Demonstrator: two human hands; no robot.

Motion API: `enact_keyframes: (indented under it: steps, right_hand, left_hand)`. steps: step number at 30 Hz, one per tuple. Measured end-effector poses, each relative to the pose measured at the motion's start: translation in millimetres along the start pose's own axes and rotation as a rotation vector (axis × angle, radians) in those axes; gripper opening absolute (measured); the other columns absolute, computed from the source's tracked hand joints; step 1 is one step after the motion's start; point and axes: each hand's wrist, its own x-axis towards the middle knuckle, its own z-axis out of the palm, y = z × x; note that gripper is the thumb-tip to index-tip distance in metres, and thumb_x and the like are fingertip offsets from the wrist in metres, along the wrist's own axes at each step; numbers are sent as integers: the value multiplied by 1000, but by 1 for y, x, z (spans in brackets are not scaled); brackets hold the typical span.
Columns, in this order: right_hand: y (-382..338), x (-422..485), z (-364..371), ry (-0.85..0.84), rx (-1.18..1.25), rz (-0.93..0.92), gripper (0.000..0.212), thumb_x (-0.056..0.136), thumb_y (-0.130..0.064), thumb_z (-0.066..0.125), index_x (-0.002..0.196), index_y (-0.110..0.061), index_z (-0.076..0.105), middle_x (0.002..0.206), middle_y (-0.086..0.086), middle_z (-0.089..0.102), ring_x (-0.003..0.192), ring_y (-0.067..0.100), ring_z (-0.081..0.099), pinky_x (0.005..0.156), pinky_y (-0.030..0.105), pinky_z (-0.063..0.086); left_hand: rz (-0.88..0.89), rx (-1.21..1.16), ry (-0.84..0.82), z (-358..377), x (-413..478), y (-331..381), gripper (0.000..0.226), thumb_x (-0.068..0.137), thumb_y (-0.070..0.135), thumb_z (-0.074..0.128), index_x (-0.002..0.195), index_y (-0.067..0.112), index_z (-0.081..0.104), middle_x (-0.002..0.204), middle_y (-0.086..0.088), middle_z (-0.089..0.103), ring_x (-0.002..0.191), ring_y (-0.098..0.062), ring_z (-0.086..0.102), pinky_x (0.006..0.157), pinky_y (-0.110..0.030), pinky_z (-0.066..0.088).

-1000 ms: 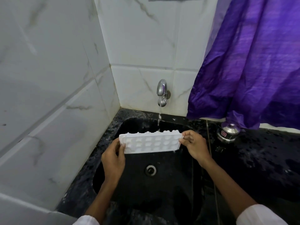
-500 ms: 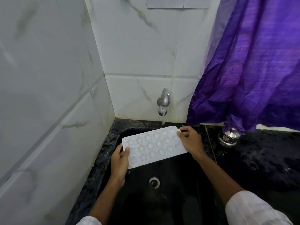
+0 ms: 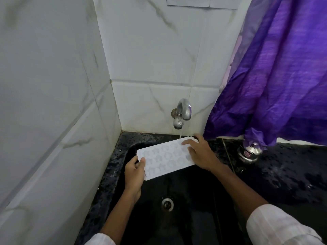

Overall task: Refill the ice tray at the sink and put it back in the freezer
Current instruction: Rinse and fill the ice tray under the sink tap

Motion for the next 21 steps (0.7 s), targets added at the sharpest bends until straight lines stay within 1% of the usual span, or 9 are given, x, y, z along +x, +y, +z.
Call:
enact_keyframes:
  steps: [3,5,8,11,12,13,16,19,21]
  right_hand:
    - [-4,2,-5,-146,-65,-4,36,100,-27,45,134,-37,52,160,6,10,139,34,21,109,44,32]
    - [-6,5,-10,-189,-91,-4,36,102,-31,41,137,-37,50,159,7,12,139,33,23,112,46,32]
    - [-8,10,-13,-173,-103,-3,36,104,-38,35,136,-38,53,155,8,21,138,32,30,114,47,31]
    - [-8,14,-10,-224,-80,7,36,102,-45,38,135,-42,52,158,6,15,140,34,23,117,47,24]
    - [-8,16,-10,-242,-71,7,36,102,-46,38,135,-42,53,159,5,14,141,34,21,117,46,22]
    - [-8,17,-10,-247,-64,9,36,102,-46,38,133,-41,55,159,5,15,142,34,21,117,44,22]
    - [-8,24,-11,-198,-126,-17,37,103,-43,36,130,-33,59,155,9,27,139,32,33,116,40,28]
    - [-9,25,-7,-199,-133,-14,38,103,-43,37,135,-32,55,155,10,24,138,36,31,115,46,29]
    - [-9,26,-7,-202,-113,-22,38,102,-44,38,134,-31,55,155,10,25,138,34,31,116,46,29]
  left_hand:
    - [6,1,8,1,2,1,19,104,18,50,113,23,66,87,2,78,83,-18,76,74,-39,62]
    - [10,0,10,0,3,3,19,104,18,50,114,23,66,84,4,78,83,-18,75,76,-41,62]
    - [-2,-13,5,1,0,4,20,104,17,50,116,19,66,85,2,78,83,-19,75,76,-41,62]
    - [-13,-33,44,3,-1,7,23,104,17,50,121,17,65,94,0,77,83,-17,75,65,-31,60]
    - [-17,-38,62,3,-2,7,24,104,17,50,123,16,65,96,-1,77,84,-17,75,64,-29,58]
    - [-21,-41,72,3,-2,7,25,104,16,50,125,15,64,97,-2,76,85,-17,74,64,-29,58]
    - [-22,-46,73,5,-4,8,25,104,16,50,125,15,64,95,0,77,85,-18,75,71,-35,61]
    - [-9,-61,90,8,-6,9,23,104,17,50,120,16,66,90,2,77,81,-15,75,74,-38,62]
    - [-11,-67,94,7,-5,10,24,104,18,50,121,16,66,93,0,78,83,-16,75,78,-42,63]
